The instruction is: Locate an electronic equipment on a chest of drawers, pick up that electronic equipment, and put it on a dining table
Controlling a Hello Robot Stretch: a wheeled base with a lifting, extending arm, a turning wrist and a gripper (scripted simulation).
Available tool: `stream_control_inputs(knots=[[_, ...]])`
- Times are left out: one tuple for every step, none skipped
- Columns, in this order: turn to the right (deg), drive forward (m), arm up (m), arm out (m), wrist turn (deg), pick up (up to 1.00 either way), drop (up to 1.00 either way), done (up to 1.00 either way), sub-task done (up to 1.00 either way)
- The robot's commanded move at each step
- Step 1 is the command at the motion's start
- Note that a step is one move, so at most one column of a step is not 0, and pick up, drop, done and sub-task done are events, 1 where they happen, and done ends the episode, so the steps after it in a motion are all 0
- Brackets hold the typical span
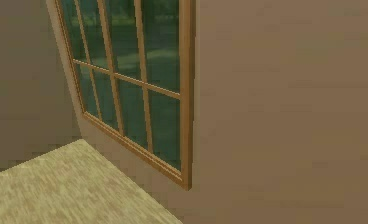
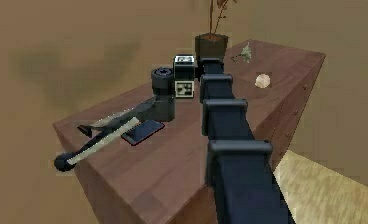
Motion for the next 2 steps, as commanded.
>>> stream_control_inputs(knots=[[0.0,0.0,0.0,0.0,45.0,0.0,0.0,0.0,0.0],[0.0,0.0,0.0,0.0,3.0,0.0,0.0,0.0,0.0]])
